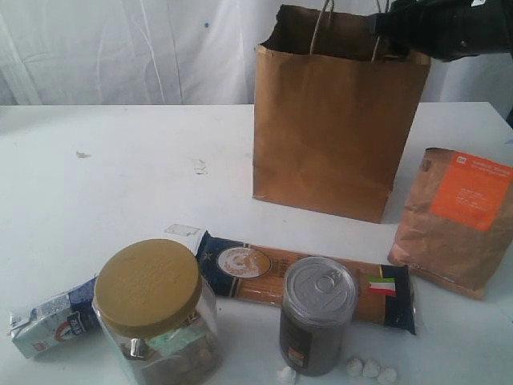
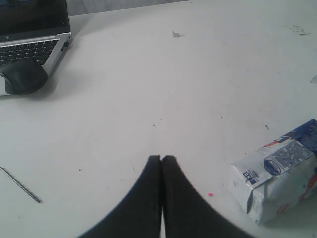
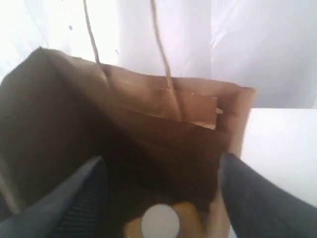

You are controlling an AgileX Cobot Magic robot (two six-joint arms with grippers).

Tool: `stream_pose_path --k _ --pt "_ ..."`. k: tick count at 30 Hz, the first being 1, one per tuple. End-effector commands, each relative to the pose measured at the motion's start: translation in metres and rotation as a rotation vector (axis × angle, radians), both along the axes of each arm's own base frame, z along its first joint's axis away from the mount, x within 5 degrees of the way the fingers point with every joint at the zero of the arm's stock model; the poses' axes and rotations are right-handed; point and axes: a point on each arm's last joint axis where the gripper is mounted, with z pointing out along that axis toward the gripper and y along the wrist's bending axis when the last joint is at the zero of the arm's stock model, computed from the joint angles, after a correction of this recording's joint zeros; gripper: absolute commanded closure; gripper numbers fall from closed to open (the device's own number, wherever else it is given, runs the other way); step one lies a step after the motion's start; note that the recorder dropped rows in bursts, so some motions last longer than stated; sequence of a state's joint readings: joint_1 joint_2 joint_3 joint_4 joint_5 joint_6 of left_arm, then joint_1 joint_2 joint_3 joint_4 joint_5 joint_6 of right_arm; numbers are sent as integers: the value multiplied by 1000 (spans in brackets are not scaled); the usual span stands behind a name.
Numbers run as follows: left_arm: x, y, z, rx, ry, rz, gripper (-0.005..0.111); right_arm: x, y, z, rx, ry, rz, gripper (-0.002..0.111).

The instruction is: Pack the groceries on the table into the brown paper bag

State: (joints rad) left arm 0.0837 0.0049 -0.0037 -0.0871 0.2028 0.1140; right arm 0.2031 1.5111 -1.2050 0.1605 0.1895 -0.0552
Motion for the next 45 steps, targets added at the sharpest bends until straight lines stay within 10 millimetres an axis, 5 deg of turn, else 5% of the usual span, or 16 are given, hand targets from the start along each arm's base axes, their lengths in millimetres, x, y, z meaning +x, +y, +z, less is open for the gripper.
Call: stream_pose_path --k 1,11,17,20,26,31,36,45 --pt "0 -1 -1 -13 -3 -5 107 -13 -3 23 9 -68 1 47" --pt "0 -1 -1 -13 -3 -5 107 -51 -9 56 2 -79 22 52" --pt "0 -1 -1 -13 -3 -5 107 -73 -19 65 -144 -77 28 87" --pt "0 -1 -1 -13 -3 -5 107 -72 -37 64 -199 -91 -62 108" --pt "0 -1 -1 -13 -3 -5 107 -80 -89 44 -117 6 -385 108" --pt "0 -1 -1 -13 -3 -5 107 -134 -90 16 -96 -33 -375 108" --pt "0 -1 -1 -13 -3 -5 107 -206 -78 -6 -137 -340 -229 108" --pt "0 -1 -1 -13 -3 -5 107 -299 -82 -4 -118 -631 -294 108"
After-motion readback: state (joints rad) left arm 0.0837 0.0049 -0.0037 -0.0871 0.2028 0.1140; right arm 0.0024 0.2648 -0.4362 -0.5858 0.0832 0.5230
